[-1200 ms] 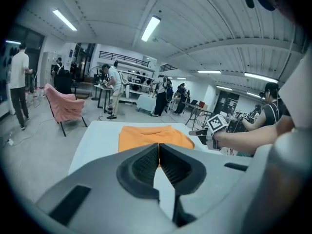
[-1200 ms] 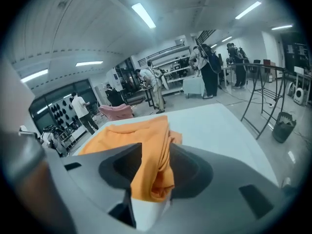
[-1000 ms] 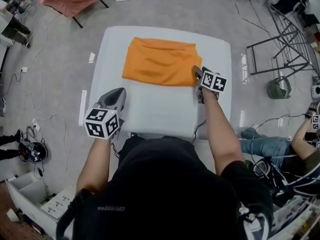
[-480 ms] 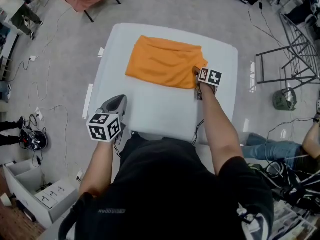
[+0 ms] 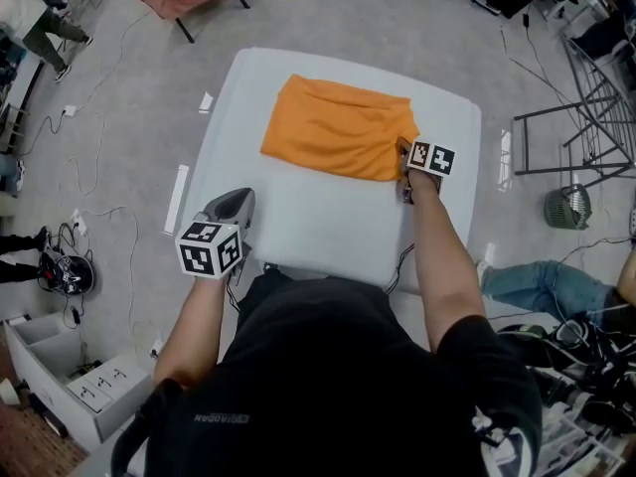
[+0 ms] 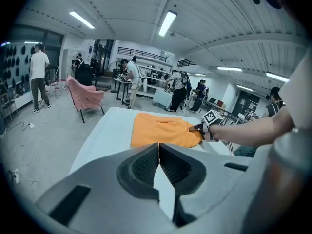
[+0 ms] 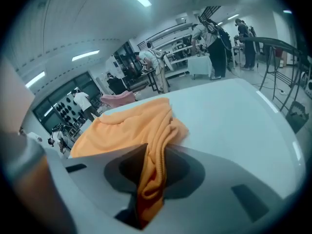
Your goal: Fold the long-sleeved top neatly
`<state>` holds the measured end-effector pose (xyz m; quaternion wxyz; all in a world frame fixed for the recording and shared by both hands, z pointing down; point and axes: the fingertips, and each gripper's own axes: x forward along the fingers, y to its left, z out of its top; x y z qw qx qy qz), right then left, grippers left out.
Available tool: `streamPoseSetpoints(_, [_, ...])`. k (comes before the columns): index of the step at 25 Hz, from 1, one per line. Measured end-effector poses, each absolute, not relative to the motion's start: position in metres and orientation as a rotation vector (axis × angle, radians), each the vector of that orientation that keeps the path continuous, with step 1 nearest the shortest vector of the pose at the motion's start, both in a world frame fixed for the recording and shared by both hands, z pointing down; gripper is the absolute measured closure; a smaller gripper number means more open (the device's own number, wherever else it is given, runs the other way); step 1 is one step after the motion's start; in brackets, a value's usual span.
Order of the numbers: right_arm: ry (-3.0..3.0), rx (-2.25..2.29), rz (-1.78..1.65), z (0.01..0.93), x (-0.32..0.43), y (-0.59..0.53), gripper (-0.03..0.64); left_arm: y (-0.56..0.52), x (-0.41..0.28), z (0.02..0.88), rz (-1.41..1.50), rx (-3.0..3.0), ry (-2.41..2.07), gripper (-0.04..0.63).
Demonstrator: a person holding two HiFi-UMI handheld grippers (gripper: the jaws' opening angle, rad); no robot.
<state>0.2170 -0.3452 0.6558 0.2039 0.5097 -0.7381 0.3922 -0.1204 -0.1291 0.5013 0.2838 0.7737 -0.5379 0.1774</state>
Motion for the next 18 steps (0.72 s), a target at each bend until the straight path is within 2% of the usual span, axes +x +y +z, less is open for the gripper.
streamPoseSetpoints(10, [-2.065,1.471,0.913,0.594,0.234,-0.360,0.529,-0.157,-0.137,0.496,0.453,2.128,-1.367,0.588])
streamPoseSetpoints(18, [-2.033,1.495,0.793,0.535,0.190,-0.356,0.522,-0.164,-0.140,0.496,0.431,2.196,-1.279,0.588])
